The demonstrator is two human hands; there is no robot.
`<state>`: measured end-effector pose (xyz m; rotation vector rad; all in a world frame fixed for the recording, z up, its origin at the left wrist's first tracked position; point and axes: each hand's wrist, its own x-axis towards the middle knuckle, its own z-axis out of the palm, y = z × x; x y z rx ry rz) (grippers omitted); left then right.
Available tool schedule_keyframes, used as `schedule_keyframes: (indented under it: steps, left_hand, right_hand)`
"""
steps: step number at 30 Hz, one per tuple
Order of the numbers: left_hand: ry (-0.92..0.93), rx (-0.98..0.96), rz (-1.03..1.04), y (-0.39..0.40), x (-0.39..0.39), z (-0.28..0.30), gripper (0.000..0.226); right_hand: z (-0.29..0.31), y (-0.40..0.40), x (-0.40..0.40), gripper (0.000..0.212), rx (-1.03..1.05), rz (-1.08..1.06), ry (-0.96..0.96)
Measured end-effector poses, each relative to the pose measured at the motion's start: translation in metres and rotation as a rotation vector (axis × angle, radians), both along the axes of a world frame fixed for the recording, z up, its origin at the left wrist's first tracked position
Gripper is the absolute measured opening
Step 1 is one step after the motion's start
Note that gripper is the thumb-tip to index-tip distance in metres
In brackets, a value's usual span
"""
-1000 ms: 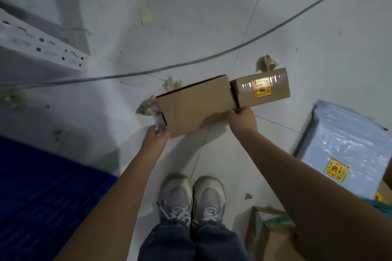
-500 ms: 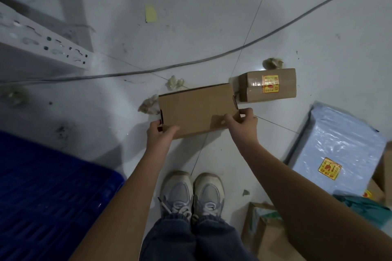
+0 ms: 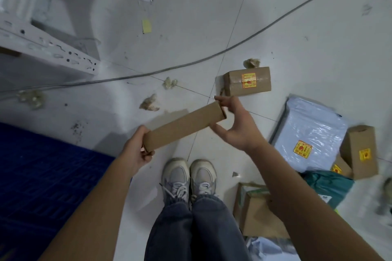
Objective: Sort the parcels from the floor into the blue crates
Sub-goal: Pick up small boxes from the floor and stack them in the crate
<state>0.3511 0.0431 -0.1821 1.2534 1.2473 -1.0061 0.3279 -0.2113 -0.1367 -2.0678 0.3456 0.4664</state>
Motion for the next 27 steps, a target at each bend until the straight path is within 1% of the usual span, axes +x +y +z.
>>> schedule_keyframes:
  steps: [2, 4, 6, 8, 9, 11, 12, 13, 15, 17, 19, 21, 23, 25, 27]
  left_hand:
    - [-0.009, -0.088, -0.064, -0.001, 0.002, 0.017, 0.018]
    - [-0.003, -0.144, -0.107, -0.008, 0.004, 0.033, 0.024]
    - [-0.037, -0.166, -0.088, -0.018, 0.008, 0.047, 0.032]
    - [-0.113, -0.172, -0.082, -0.033, 0.013, 0.062, 0.037]
    - [-0.167, -0.172, -0.103, -0.043, 0.015, 0.07, 0.035]
    - [-0.278, -0.184, -0.133, -0.062, 0.017, 0.09, 0.026]
    - [-0.317, -0.208, -0.106, -0.071, 0.018, 0.102, 0.021]
    - [-0.34, -0.239, -0.05, -0.078, 0.022, 0.115, 0.018]
    - [-0.38, -0.269, 0.065, -0.086, 0.032, 0.144, 0.02]
    - [-0.466, -0.252, 0.078, -0.087, 0.04, 0.178, 0.026]
    - [-0.572, -0.213, 0.05, -0.084, 0.042, 0.216, 0.028]
    - [-0.641, -0.181, 0.056, -0.077, 0.038, 0.255, 0.033]
    - [-0.673, -0.136, 0.075, -0.068, 0.031, 0.291, 0.036]
    - [-0.722, -0.083, 0.071, -0.056, 0.023, 0.328, 0.028]
    - [-0.789, 0.002, 0.031, -0.042, 0.016, 0.362, 0.018]
  right_hand:
    - [0.017, -0.014, 0.009, 0.044, 0.023, -0.016, 0.029]
    - [0.031, -0.024, 0.018, 0.044, 0.028, -0.006, 0.077]
    - [0.046, -0.03, 0.026, 0.046, -0.016, -0.051, 0.062]
    - [0.063, -0.036, 0.034, 0.044, -0.077, -0.207, 0.022]
    - [0.072, -0.039, 0.037, 0.041, -0.1, -0.3, 0.008]
    - [0.09, -0.048, 0.043, 0.034, -0.118, -0.483, 0.006]
    - [0.099, -0.053, 0.045, 0.033, -0.108, -0.553, 0.026]
    - [0.107, -0.058, 0.045, 0.035, -0.076, -0.61, 0.056]
    - [0.125, -0.064, 0.043, 0.036, 0.047, -0.705, 0.098]
    - [0.148, -0.064, 0.039, 0.029, 0.22, -0.774, 0.105]
    - [0.175, -0.061, 0.033, 0.025, 0.368, -0.784, 0.069]
    - [0.205, -0.052, 0.028, 0.028, 0.451, -0.75, 0.028]
    - [0.235, -0.039, 0.023, 0.031, 0.468, -0.709, -0.002]
    - [0.266, -0.023, 0.023, 0.03, 0.446, -0.668, -0.014]
    - [0.296, -0.007, 0.028, 0.024, 0.438, -0.633, -0.024]
